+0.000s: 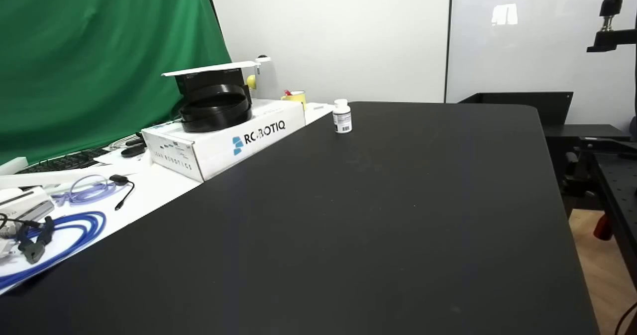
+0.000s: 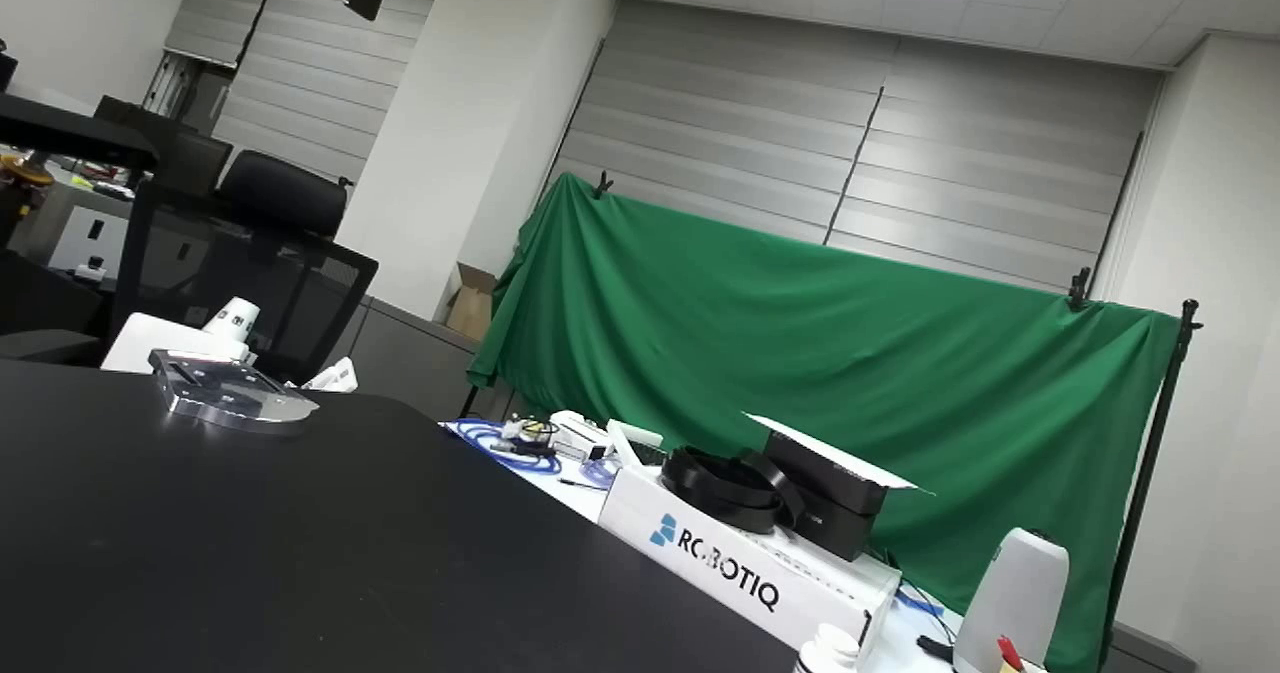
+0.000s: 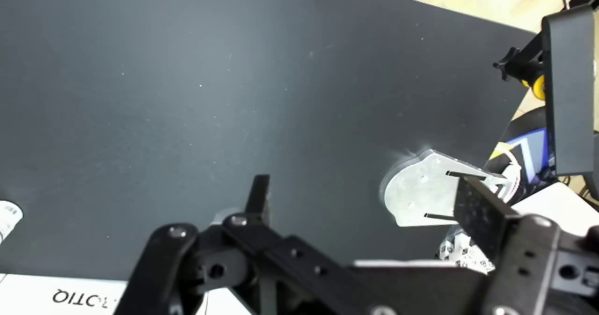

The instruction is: Move the white bottle forward then move it to the left side of the table

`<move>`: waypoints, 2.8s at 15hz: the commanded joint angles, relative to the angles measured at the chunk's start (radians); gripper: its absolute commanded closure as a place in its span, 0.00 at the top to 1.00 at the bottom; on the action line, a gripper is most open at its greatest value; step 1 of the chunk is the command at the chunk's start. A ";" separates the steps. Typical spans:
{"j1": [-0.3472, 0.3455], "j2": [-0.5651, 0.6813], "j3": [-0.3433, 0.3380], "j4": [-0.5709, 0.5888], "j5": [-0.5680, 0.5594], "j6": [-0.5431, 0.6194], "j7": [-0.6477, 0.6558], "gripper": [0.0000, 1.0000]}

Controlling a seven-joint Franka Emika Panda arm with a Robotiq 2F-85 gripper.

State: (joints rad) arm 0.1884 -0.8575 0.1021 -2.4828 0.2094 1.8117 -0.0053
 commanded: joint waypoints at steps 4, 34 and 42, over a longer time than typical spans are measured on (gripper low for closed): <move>-0.008 0.000 0.005 0.002 0.005 -0.003 -0.005 1.00; -0.316 0.825 -0.326 0.658 -0.141 0.142 -0.278 1.00; -0.316 0.825 -0.326 0.667 -0.141 0.132 -0.278 1.00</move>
State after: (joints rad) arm -0.1018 -0.0337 -0.2480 -1.8195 0.0668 1.9469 -0.2824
